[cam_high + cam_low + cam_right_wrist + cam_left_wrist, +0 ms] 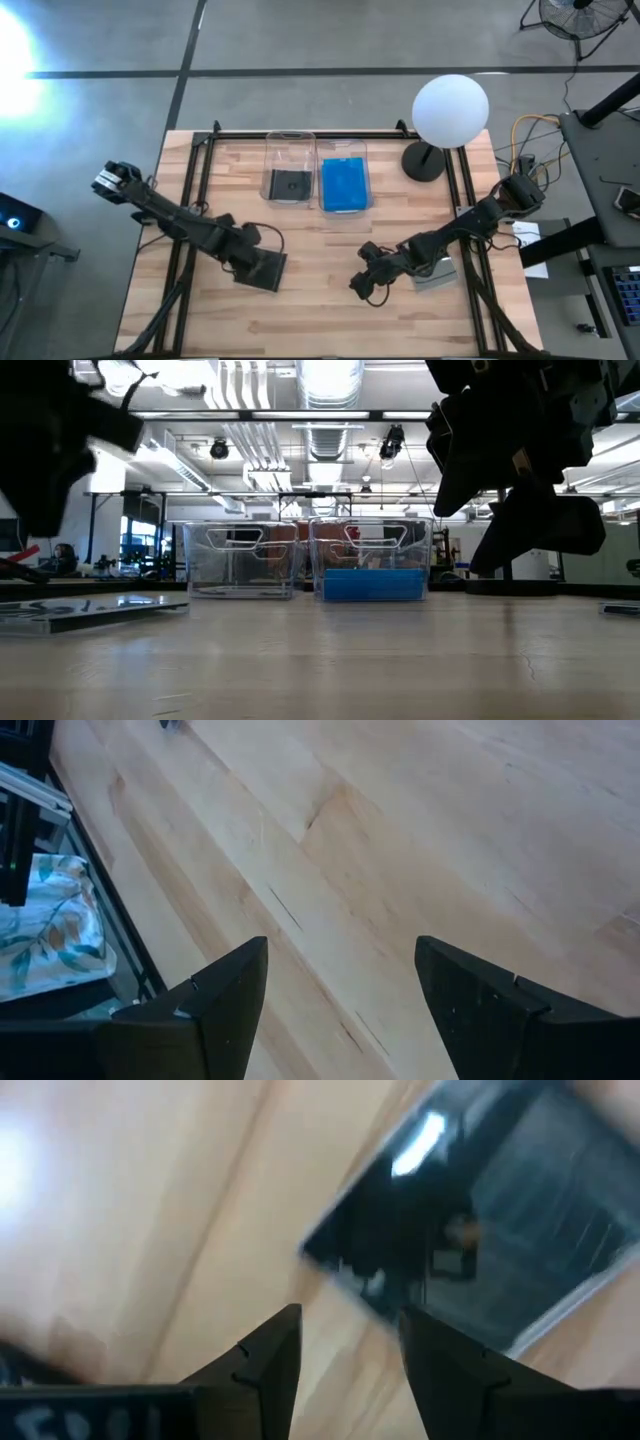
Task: Pick & place jewel cases by type
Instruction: Put the left black CD case into the left transparent bin
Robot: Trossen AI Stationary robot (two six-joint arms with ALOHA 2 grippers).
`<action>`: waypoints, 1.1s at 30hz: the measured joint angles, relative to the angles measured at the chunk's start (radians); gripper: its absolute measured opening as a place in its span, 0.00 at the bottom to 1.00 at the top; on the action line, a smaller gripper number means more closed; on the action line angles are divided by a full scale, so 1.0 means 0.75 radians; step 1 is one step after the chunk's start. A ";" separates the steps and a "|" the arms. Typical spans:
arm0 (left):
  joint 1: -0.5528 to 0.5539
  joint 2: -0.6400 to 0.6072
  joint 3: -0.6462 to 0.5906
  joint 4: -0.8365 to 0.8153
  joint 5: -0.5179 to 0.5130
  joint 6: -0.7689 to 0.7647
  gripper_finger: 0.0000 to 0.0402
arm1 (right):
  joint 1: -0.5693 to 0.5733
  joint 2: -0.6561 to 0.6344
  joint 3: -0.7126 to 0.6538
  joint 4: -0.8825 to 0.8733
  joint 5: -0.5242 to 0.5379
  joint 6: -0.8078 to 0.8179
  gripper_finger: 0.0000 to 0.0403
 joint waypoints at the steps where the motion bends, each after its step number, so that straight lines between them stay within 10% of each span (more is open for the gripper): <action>1: 0.011 0.000 -0.024 -0.006 0.042 -0.005 0.37 | 0.000 0.000 0.000 0.000 0.001 -0.007 0.62; 22: 0.085 0.291 -0.167 0.217 0.270 0.126 0.37 | 0.000 0.000 0.000 0.001 0.002 0.001 0.62; 33: 0.170 0.205 0.073 0.390 0.016 0.154 0.37 | -0.040 0.000 -0.001 -0.157 0.003 0.313 0.62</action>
